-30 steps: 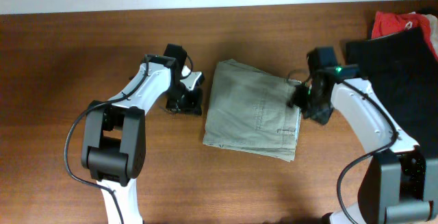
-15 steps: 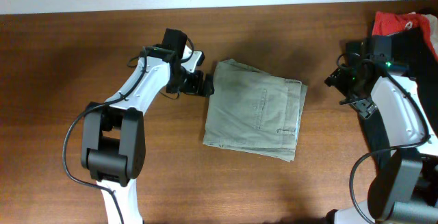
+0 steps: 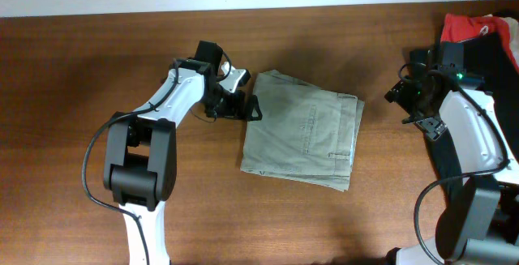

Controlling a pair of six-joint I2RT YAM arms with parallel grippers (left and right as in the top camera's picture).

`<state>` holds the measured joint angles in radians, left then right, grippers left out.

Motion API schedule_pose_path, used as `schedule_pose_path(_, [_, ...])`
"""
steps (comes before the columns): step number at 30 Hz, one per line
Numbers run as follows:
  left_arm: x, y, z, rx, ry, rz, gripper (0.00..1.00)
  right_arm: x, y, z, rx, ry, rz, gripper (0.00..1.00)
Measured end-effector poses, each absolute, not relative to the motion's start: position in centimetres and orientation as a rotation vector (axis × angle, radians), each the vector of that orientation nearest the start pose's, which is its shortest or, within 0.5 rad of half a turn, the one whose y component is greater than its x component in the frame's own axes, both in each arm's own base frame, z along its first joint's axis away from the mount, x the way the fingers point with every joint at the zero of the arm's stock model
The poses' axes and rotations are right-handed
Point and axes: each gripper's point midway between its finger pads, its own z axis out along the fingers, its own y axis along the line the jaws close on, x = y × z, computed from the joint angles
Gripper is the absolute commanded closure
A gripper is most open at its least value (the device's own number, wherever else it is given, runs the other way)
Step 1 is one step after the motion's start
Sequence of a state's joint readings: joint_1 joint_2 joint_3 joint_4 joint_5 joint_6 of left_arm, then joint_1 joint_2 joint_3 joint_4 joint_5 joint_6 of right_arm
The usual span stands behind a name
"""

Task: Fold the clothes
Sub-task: 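Grasp the folded pants' left edge with the left gripper, then drag the folded pants to the table's far-left corner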

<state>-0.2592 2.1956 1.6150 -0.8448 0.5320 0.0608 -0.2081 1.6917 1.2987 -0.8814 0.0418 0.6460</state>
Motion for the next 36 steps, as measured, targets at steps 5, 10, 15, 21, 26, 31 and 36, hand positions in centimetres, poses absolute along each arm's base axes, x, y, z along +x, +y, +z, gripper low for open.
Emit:
schedule_pose_path(5, [40.2, -21.7, 2.3, 0.594, 2.874, -0.841, 0.01, 36.3, -8.4, 10.2, 1.186, 2.584, 0.034, 0.01])
schedule_pose_path(10, [39.7, -23.5, 2.1, 0.654, 2.859, -0.869, 0.46, 36.3, -8.4, 10.2, 1.186, 2.584, 0.034, 0.01])
schedule_pose_path(15, [40.3, -23.6, 1.2, 0.66, 2.844, -0.868, 0.52, 36.3, -8.4, 10.2, 1.186, 2.584, 0.034, 0.01])
schedule_pose_path(21, [40.2, -23.8, 1.3, 0.644, 2.841, -0.92, 0.84, 36.3, -8.4, 10.2, 1.185, 2.584, 0.034, 0.01])
schedule_pose_path(26, [40.2, -24.1, 1.0, 0.645, 2.834, -0.93, 0.99, 36.3, -8.4, 10.2, 1.186, 2.584, 0.034, 0.01])
schedule_pose_path(31, [42.1, -23.5, 1.1, 0.564, 2.797, -0.924, 0.99, 36.3, -8.4, 10.2, 1.185, 2.584, 0.034, 0.01])
schedule_pose_path(36, [49.0, -14.1, 1.0, 0.137, 2.724, -0.792, 0.99, 36.3, -8.4, 10.2, 1.185, 2.584, 0.032, 0.01])
